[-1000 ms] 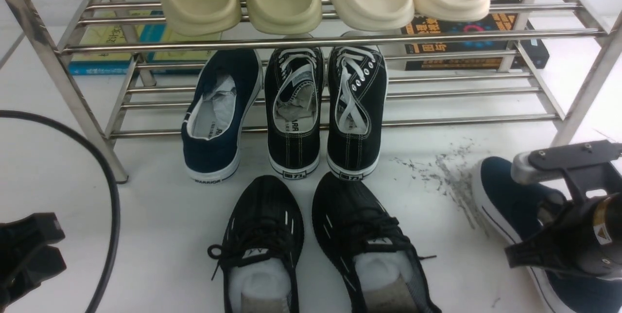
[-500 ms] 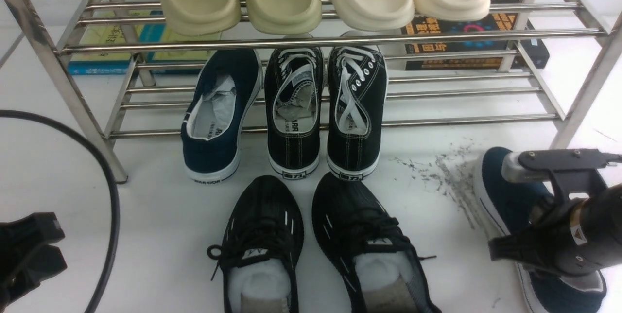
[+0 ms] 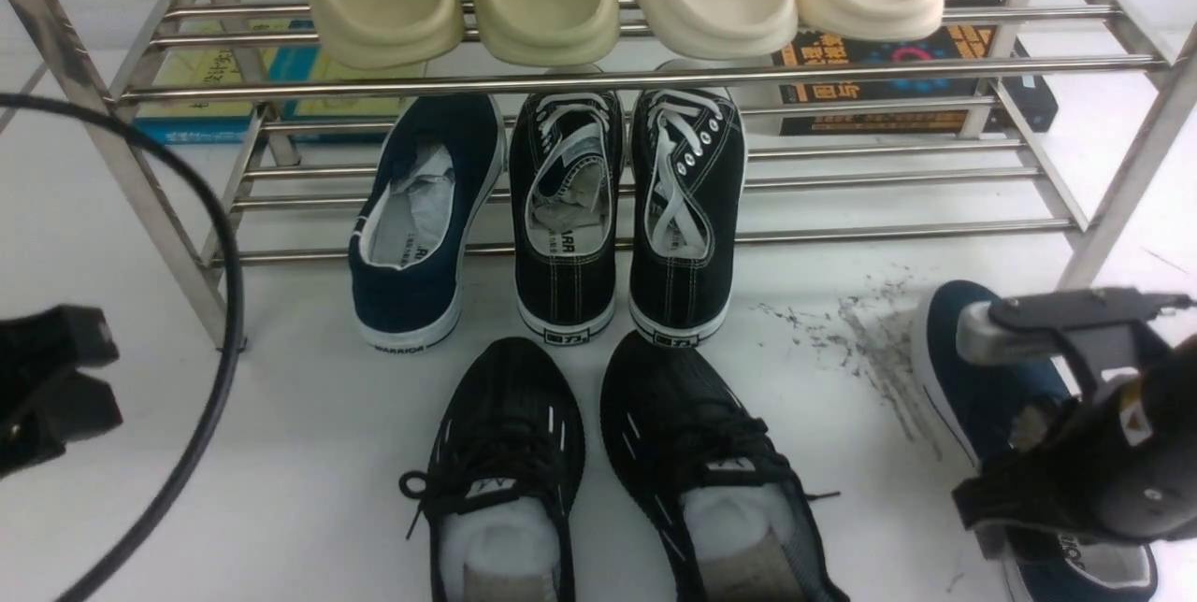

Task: Take the shoes off the shelf with your hand on the white table.
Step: 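Grasp the leftmost shoe on the bottom shelf of the shoe rack with the left gripper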

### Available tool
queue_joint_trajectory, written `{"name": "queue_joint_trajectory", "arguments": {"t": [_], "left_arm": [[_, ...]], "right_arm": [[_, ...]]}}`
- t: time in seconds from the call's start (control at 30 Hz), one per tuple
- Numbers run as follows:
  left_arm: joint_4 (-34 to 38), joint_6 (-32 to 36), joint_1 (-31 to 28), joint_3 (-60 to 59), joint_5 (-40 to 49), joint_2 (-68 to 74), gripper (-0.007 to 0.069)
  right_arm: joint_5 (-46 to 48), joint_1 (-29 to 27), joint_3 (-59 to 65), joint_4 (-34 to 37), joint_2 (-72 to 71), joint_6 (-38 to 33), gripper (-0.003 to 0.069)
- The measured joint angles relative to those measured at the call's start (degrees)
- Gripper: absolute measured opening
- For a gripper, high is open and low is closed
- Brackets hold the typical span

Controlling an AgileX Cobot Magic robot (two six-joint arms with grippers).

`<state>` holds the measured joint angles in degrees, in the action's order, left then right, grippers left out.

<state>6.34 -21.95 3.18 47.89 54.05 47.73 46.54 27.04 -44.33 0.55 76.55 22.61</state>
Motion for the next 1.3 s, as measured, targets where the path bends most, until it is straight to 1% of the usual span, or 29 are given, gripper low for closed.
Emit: {"name": "queue_joint_trajectory", "arguments": {"t": [0.03, 0.07, 0.2, 0.23, 0.27, 0.3, 0.37, 0.47, 0.57, 0.67, 1.03, 1.3], "left_arm": [[0.2, 1.48, 0.0, 1.56, 0.0, 2.69, 0.0252], [0.22, 1.67, 0.0, 1.56, 0.0, 3.05, 0.0253], [2.72, 5.93, 0.0, 4.31, -1.11, 10.3, 0.0294], [4.82, 8.74, 0.0, 5.71, -2.07, 13.61, 0.0326], [5.46, 9.09, 0.0, 6.1, -2.17, 13.96, 0.033], [8.02, 12.12, 0.0, 7.8, -3.07, 16.7, 0.0365], [12.32, 16.42, 0.0, 10.04, -4.07, 20.02, 0.0412], [19.19, 22.51, 0.0, 13.13, -5.12, 24.69, 0.047], [24.33, 28.57, 0.0, 15.79, -5.73, 29.25, 0.0491], [26.58, 32.31, 0.0, 17.78, -6.05, 32.86, 0.0495], [26.16, 33.63, 0.0, 18.8, -9.88, 40.84, 0.0495], [26.22, 33.79, 0.0, 18.8, -15.92, 45.51, 0.0495]], "right_arm": [[2.44, 0.0, -1.89, 0.23, -1.83, -1.21, 0.052], [2.64, 0.0, -2.31, 0.28, -2.04, -1.48, 0.0521], [4.87, 0.0, -5.04, 0.35, -6.63, -3.53, 0.0528], [5.27, 0.0, -5.51, 0.39, -8.94, -3.94, 0.0529], [5.32, 0.0, -5.53, 0.39, -9.18, -3.94, 0.0529], [5.59, 0.0, -5.71, 0.39, -11.0, -4.13, 0.0529], [5.84, 0.0, -5.77, 0.39, -12.87, -4.13, 0.0529], [6.11, 0.0, -5.82, 0.39, -14.26, -4.13, 0.0529], [6.33, 0.0, -5.82, 0.39, -14.4, -4.13, 0.0529], [6.26, 0.0, -5.82, 0.39, -14.4, -4.13, 0.0529], [3.37, 0.0, -5.82, 0.53, -14.4, -4.13, 0.0529], [2.33, 0.0, -5.82, 0.53, -14.4, -4.13, 0.0529]]}}
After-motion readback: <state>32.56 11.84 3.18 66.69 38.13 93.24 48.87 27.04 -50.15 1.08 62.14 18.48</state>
